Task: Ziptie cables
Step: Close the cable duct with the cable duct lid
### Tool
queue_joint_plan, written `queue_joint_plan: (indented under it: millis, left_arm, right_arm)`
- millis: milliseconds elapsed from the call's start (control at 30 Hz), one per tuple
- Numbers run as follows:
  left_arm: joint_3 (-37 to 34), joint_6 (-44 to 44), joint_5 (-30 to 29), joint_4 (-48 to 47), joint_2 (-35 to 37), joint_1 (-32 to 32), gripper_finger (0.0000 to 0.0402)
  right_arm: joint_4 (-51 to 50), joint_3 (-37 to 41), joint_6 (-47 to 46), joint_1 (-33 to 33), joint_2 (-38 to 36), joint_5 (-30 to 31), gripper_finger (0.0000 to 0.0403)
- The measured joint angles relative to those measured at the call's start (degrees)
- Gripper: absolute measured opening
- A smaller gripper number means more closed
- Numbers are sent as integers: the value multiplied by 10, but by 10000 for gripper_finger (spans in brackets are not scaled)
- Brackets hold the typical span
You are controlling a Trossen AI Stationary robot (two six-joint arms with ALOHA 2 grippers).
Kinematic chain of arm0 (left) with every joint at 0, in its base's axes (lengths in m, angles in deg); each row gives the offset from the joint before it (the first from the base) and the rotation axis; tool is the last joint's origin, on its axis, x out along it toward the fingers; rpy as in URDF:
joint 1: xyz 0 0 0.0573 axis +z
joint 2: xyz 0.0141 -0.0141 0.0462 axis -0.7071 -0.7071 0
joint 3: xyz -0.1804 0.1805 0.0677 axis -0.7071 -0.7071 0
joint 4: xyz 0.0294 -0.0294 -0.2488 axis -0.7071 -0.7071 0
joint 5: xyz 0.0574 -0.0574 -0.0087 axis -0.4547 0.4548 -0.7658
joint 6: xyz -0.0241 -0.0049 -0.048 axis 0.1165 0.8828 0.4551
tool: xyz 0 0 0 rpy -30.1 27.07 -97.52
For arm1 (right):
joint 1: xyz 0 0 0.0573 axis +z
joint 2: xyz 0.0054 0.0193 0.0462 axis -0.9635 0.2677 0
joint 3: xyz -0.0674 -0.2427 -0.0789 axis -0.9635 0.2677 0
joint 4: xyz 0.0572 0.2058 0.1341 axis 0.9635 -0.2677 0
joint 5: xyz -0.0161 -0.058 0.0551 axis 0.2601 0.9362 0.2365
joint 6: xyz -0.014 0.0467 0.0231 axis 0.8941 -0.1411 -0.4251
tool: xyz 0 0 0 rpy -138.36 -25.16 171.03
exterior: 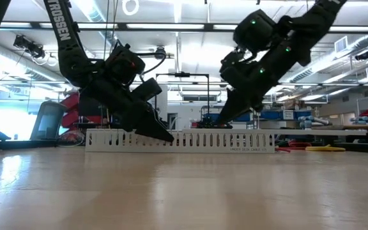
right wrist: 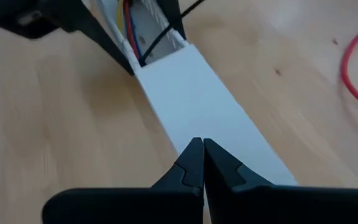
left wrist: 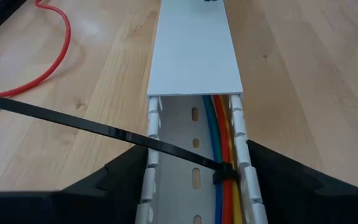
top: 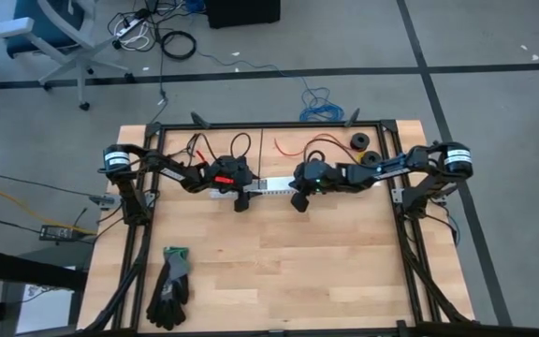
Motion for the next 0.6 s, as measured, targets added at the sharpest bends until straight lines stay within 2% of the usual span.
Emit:
queue_joint_plan:
  millis: [267, 333, 467, 600]
  left_arm:
    - [0, 0, 0, -1, 0, 0, 257]
    - [0, 1, 0, -1, 0, 0, 257]
    - [-1, 2, 0, 0, 0, 0, 256]
    - [-1, 4, -1, 1, 0, 0, 256]
  right_arm:
    - [-122, -66, 13, -4, 0, 0, 0]
    - [-126, -74, 13, -13, 11, -4, 0]
    - [-104, -99, 13, -38, 74, -58, 0]
    - [-90, -174, 53, -46, 160, -98, 0]
